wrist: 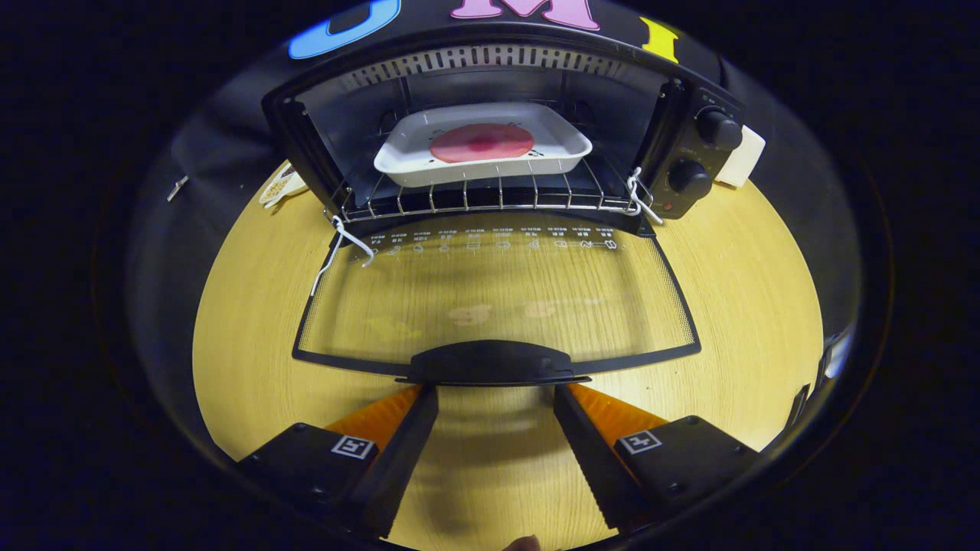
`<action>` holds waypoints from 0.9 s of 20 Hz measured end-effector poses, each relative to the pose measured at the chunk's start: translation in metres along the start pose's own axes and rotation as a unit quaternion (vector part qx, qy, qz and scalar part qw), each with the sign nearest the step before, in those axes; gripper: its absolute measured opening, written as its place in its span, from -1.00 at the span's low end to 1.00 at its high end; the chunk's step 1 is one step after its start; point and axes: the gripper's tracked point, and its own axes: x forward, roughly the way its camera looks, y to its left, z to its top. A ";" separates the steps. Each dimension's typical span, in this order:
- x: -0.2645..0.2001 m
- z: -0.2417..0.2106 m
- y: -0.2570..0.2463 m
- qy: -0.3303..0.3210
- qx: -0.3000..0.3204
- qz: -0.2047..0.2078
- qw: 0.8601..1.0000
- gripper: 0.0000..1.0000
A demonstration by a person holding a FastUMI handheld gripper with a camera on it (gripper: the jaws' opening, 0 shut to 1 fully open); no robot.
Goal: Open the toaster oven, put the food inside, and close the toaster oven door.
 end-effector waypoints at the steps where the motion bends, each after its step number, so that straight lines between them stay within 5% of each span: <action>1: -0.004 0.001 0.000 -0.006 0.002 0.004 1.000 0.99; 18: -0.084 0.075 -0.012 -0.177 -0.026 0.028 0.983 0.99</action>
